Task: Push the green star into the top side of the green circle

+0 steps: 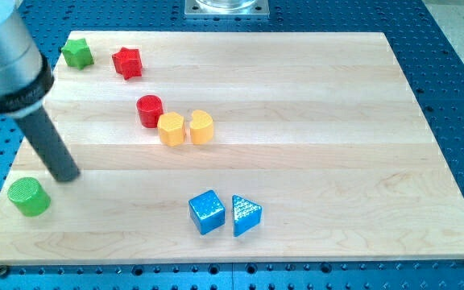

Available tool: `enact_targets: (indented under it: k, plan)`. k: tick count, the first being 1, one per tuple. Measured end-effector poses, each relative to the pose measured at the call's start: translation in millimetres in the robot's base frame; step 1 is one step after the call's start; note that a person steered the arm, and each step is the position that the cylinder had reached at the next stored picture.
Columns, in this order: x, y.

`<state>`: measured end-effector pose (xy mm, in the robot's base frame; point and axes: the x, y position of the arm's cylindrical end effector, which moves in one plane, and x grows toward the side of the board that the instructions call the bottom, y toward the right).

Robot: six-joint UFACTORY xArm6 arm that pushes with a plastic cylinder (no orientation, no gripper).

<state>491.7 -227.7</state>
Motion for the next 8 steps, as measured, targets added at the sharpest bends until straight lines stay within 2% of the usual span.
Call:
enact_targets:
  k: [1, 2, 3, 4, 5, 7, 8]
  plan:
    - [19, -55]
    - [71, -37]
    - [63, -11]
    - [-21, -52]
    - [-80, -77]
    - [-186, -17]
    - [-216, 59]
